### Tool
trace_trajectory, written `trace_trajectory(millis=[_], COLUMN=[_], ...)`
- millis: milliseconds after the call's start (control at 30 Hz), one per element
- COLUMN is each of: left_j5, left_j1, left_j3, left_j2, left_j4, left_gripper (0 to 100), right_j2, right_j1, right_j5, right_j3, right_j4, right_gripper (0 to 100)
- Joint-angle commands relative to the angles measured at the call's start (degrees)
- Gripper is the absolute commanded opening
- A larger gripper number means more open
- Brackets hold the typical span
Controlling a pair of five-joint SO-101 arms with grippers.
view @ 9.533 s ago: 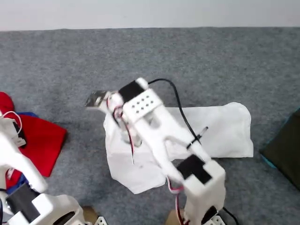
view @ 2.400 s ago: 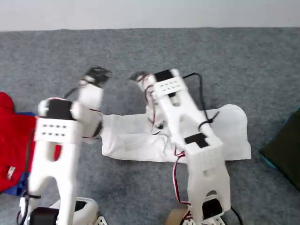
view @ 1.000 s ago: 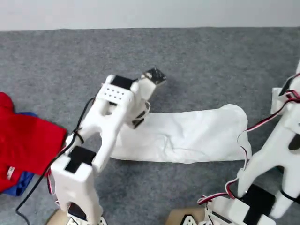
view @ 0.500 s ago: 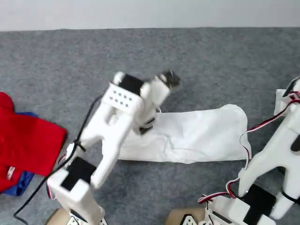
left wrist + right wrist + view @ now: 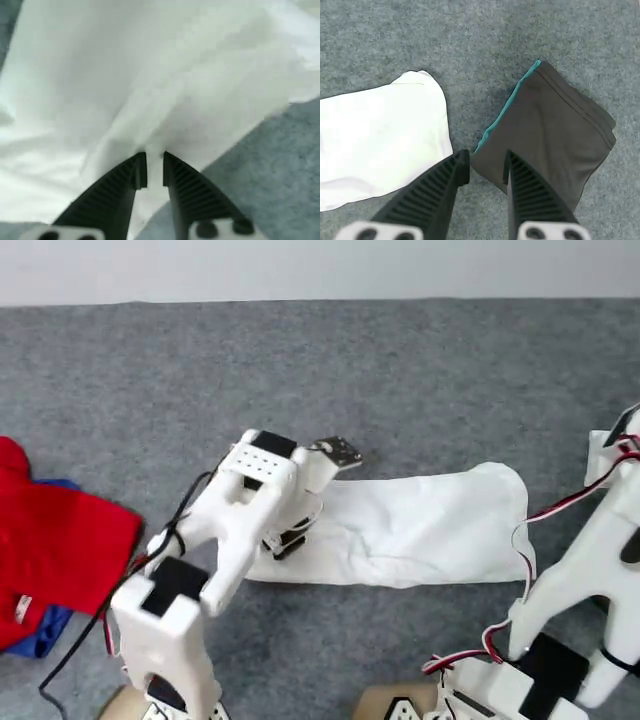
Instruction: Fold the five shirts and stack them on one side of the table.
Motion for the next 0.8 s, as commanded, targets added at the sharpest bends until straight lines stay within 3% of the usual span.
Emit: trace_trajectory(millis=[0,400,767], left_j5=[-1.2,-1.1,-1.0], left_j1=[-2.2,-1.8,4.8], left_j3=[-8.5,-36.0,-23.3], left_j2=[3.5,8.6,1.5], left_j4=[-0.5,13.5,13.9], left_gripper=[7,7,7], right_j2=[-2.7,-2.8,-2.8], right_j1=[0.7,0.7,0.7], right_j5=[0.6,0.4,0.4], right_j3=[-2.0,-2.0,-2.0], right_j4=[2.5,2.5,2.5], right_gripper=[12.6,12.6,12.6])
